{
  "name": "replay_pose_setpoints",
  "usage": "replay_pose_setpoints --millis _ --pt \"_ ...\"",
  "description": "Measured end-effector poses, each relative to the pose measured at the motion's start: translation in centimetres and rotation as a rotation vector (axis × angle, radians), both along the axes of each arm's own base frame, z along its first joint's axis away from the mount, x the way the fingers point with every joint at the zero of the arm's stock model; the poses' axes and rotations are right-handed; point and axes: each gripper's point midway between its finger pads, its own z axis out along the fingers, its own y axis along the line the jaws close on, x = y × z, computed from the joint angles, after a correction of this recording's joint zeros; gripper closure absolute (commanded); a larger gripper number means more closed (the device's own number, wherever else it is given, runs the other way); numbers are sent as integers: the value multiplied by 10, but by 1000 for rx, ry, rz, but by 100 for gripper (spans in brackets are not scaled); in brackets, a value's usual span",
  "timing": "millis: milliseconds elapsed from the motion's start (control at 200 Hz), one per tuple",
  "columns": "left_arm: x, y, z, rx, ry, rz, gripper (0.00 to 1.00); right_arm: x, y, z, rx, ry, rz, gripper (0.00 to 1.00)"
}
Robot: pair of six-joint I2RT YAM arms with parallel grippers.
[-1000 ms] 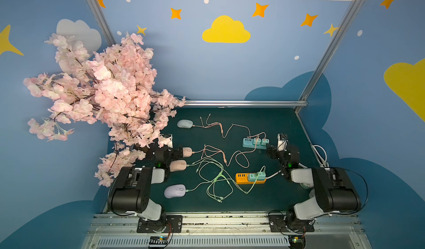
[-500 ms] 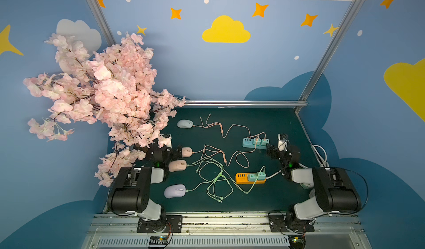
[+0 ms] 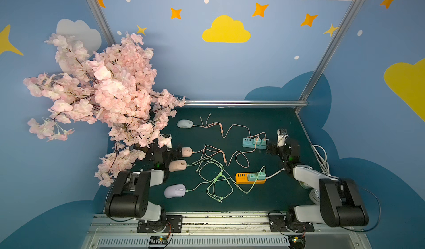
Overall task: Unplug the wireless mouse
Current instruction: Adjust the socket at the center of the board.
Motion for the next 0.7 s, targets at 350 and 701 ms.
replay_pose_setpoints --millis 350,701 --pt "-76 -110 144 -283 -382 -324 1 -58 -12 39 439 -55 -181 1" --pt "-82 -175 71 -162 -104 -435 1 -98 23 83 419 86 -39 17"
